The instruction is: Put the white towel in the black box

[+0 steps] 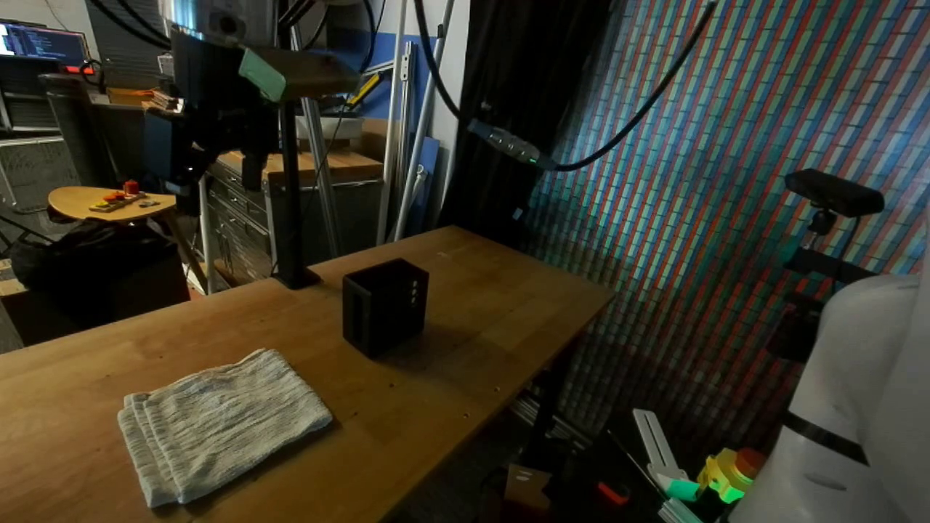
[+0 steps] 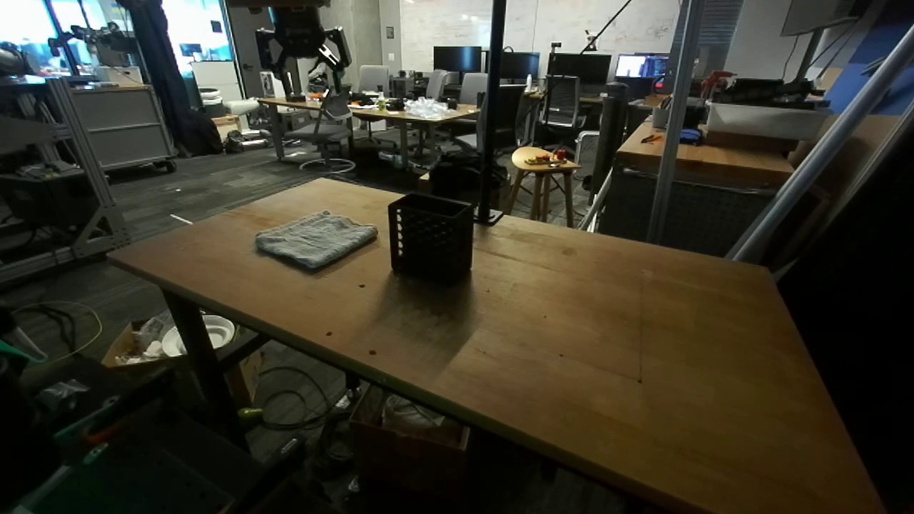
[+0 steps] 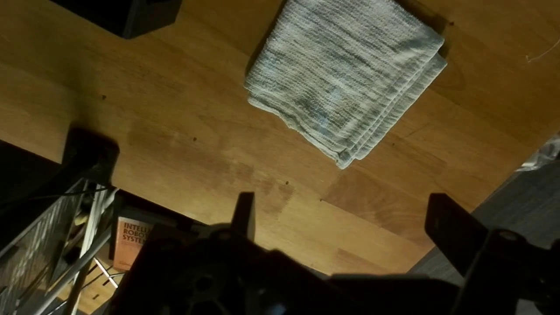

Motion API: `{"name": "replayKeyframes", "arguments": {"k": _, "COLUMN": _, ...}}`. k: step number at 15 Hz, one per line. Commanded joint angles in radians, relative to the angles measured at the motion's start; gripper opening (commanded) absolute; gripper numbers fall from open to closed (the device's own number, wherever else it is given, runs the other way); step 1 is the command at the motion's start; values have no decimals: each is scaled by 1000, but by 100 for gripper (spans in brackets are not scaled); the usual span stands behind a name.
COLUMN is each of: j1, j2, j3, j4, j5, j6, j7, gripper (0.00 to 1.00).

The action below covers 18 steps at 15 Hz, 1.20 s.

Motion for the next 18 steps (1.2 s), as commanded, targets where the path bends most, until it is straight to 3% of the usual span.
{"name": "replayKeyframes", "arguments": {"k": 1, "j1": 2, "j2": 82, "j3": 5, "j4": 55, "j5": -8, "j6": 17, "j7": -82, "gripper": 100}}
{"name": "replayKeyframes", "arguments": {"k": 9, "j1": 18, "j2": 261, "j3": 56, "j4": 52, "j5": -1, "j6": 86, "j7": -236, "gripper": 100}}
{"name": "replayKeyframes", "arguments": {"k": 18, "j1": 44, "j2": 448, "j3": 63, "j4": 87, "j5": -82, "j6": 113, "j7": -283, "gripper": 100}}
